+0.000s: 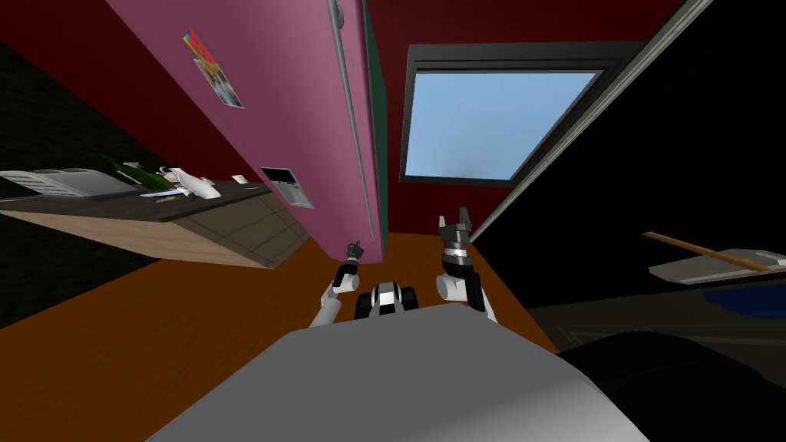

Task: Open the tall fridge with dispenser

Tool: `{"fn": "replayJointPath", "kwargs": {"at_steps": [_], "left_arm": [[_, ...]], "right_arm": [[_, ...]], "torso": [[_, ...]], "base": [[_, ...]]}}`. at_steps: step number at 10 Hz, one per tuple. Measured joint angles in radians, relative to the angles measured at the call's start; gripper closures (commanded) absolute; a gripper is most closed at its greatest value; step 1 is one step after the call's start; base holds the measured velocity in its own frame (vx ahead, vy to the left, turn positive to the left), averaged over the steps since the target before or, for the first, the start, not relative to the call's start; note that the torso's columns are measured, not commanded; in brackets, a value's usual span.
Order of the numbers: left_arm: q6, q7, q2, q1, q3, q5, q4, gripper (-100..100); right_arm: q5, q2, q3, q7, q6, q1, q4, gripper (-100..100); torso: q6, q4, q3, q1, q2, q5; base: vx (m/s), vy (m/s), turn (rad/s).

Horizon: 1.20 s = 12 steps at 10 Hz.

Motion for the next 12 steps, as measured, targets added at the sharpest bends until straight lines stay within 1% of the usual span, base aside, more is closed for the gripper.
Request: {"fn": "replayJointPath", "kwargs": {"at_steps": [1, 2, 3, 6, 7, 8, 10, 11, 12], "left_arm": [[-0.001, 0.004, 0.015, -0.025, 0.002, 0.016, 0.019, 100], [-0.003, 0.007, 0.02, -0.051, 0.002, 0.024, 0.046, 100], [-0.007, 0.008, 0.022, -0.062, 0.002, 0.026, 0.066, 100], [-0.022, 0.014, 0.044, -0.14, 0.004, 0.061, 0.152, 100], [-0.028, 0.018, 0.052, -0.167, 0.002, 0.069, 0.184, 100], [-0.037, 0.024, 0.064, -0.204, 0.002, 0.085, 0.227, 100], [-0.035, 0.027, 0.082, -0.253, 0.006, 0.108, 0.269, 100], [-0.038, 0.027, 0.085, -0.273, 0.007, 0.116, 0.291, 100], [-0.039, 0.026, 0.085, -0.275, 0.007, 0.116, 0.294, -100]], "right_arm": [[0.0, 0.0, 0.0, 0.0, 0.0, 0.0, 0.0, 0], [0.0, 0.0, 0.0, 0.0, 0.0, 0.0, 0.0, 0], [0.0, 0.0, 0.0, 0.0, 0.0, 0.0, 0.0, 0], [0.0, 0.0, 0.0, 0.0, 0.0, 0.0, 0.0, 0], [0.0, 0.0, 0.0, 0.0, 0.0, 0.0, 0.0, 0], [0.0, 0.0, 0.0, 0.0, 0.0, 0.0, 0.0, 0], [0.0, 0.0, 0.0, 0.0, 0.0, 0.0, 0.0, 0], [0.0, 0.0, 0.0, 0.0, 0.0, 0.0, 0.0, 0], [0.0, 0.0, 0.0, 0.0, 0.0, 0.0, 0.0, 0]], "torso": [[0.001, 0.0, 0.0, 0.002, 0.001, 0.0], [0.0, 0.0, 0.0, 0.0, -0.001, 0.0], [0.0, -0.002, -0.003, -0.005, -0.006, -0.001], [0.001, 0.001, 0.002, 0.003, 0.004, 0.001], [0.0, 0.0, 0.001, 0.001, 0.002, 0.0], [0.001, 0.0, 0.0, 0.003, 0.001, 0.001], [0.001, 0.0, 0.0, -0.001, 0.001, 0.0], [0.0, 0.0, 0.001, -0.002, 0.001, 0.0], [0.0, -0.001, -0.003, -0.004, -0.006, -0.001]], "base": [[-0.22, 0.181, -0.153], [-0.111, 0.076, 0.016], [-0.204, 0.113, -0.223], [-0.217, 0.132, -0.194], [-0.227, 0.176, -0.231], [-0.225, 0.156, -0.142], [-0.252, 0.131, -0.187], [-0.119, 0.044, -0.014], [0.06, -0.028, 0.023]]}}
